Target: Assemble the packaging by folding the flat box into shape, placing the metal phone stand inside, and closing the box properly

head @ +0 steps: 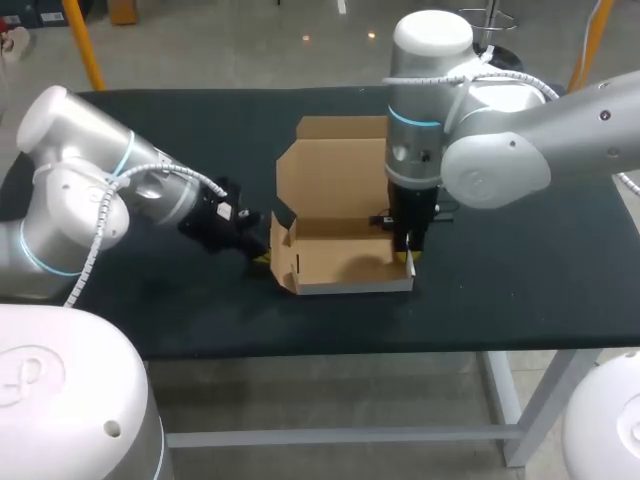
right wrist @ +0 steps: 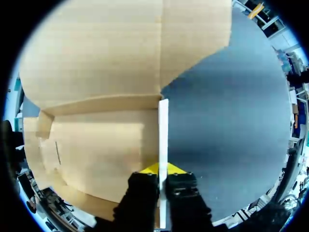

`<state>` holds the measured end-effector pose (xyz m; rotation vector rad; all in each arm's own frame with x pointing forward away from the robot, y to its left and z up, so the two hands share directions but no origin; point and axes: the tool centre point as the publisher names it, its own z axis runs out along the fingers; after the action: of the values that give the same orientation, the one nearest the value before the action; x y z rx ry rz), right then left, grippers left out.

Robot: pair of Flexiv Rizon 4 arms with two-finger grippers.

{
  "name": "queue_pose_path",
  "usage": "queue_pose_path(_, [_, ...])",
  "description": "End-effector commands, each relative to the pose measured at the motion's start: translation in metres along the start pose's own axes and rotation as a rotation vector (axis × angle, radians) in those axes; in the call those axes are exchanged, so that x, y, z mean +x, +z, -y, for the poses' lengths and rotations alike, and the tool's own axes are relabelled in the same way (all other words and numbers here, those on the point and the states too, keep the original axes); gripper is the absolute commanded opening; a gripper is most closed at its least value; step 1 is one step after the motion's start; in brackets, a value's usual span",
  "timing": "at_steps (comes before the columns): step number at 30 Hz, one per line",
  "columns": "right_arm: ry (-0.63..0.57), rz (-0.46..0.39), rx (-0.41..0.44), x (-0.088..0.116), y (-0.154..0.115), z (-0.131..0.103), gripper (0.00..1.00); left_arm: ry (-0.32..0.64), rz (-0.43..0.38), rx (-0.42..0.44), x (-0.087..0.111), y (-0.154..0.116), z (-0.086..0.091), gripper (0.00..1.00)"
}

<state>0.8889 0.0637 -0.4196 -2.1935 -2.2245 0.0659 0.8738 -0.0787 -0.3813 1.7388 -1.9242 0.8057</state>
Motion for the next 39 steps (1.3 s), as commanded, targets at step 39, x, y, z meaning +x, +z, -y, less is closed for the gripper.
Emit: queue_pose_path(39, [0.0,0.003,0.004,0.001,-0.001,-0.001,0.0,-0.043,-0.156,-0.016,0.01,-0.002,0.0,0.0])
